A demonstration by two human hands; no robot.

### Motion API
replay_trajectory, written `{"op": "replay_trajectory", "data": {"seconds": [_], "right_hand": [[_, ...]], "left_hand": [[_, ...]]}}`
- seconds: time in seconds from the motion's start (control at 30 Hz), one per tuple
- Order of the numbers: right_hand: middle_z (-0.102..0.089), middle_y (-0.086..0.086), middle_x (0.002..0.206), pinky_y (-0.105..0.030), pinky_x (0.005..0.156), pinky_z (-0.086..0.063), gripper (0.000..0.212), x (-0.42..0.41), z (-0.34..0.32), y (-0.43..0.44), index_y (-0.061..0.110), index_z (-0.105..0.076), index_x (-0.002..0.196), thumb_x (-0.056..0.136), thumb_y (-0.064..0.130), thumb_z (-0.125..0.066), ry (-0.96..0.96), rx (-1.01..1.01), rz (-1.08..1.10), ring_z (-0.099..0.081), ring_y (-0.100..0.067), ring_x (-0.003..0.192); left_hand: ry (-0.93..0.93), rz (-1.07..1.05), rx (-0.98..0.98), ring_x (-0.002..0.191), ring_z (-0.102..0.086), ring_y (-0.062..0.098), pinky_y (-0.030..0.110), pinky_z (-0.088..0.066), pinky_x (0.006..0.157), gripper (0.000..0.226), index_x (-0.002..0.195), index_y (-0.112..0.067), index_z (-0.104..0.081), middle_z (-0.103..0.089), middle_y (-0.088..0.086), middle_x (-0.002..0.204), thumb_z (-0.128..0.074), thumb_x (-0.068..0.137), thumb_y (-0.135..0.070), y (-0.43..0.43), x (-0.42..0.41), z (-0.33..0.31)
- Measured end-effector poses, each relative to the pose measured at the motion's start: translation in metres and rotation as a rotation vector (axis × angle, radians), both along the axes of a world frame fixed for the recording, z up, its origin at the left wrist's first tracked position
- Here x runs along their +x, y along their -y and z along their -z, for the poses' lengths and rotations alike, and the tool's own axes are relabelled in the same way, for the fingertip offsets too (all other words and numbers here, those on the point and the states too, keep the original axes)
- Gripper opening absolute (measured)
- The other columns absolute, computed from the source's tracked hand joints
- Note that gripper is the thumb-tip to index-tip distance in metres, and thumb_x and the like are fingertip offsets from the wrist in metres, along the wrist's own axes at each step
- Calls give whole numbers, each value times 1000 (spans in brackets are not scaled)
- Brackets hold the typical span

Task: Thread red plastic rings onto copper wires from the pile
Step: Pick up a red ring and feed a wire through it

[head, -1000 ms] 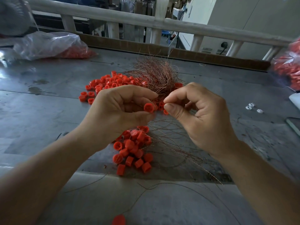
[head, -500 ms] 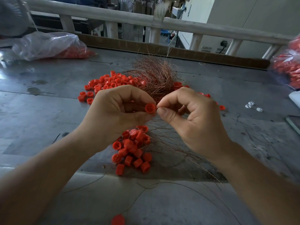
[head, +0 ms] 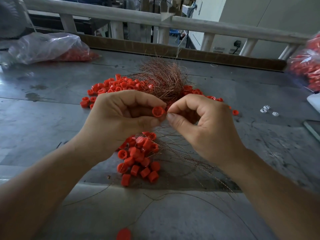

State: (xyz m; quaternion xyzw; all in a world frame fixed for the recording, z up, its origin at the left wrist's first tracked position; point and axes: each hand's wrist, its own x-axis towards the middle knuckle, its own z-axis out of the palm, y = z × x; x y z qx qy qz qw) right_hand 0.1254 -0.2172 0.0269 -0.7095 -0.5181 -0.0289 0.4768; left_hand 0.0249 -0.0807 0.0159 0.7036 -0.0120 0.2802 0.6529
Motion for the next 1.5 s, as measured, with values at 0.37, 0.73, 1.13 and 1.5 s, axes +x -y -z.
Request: {"op": "replay_trajectory", "data": {"seconds": [0.37,0.73,1.13,1.5], "right_hand": [[-61,10,68,-12,58,-42,5,1,-1,1,16,-65,73,77,18,-62,0,2,27,-55,-4,62],[-57,15,66,-10,57,-40,3,0,-1,2,19,-64,74,77,18,-62,6,10,20,-53,-1,62],[-65,7,75,-13,57,-44,17,0,-3,4,22,-65,78,76,7,-57,-24,34,-20,-58,-8,66],[-59,7,55,-19,46,-44,26,1,1,1,24,-47,72,64,11,-67,-445,-30,-190,-55,-5,49]], "left_hand": [[-10,83,-71,88,-70,20,23,-54,75,32,96,-15,-69,-73,2,92,-70,65,-11,-5,0,3],[-11,100,-74,87,-70,18,21,-54,74,31,91,-20,-73,-74,-1,89,-66,61,-17,-3,-1,2],[-46,168,1,92,-68,14,27,-55,79,31,94,-35,-72,-73,-6,94,-75,63,-38,-11,-1,6],[-82,245,-18,88,-69,11,23,-54,74,34,93,-33,-71,-73,-8,91,-77,62,-45,-11,0,9]]}}
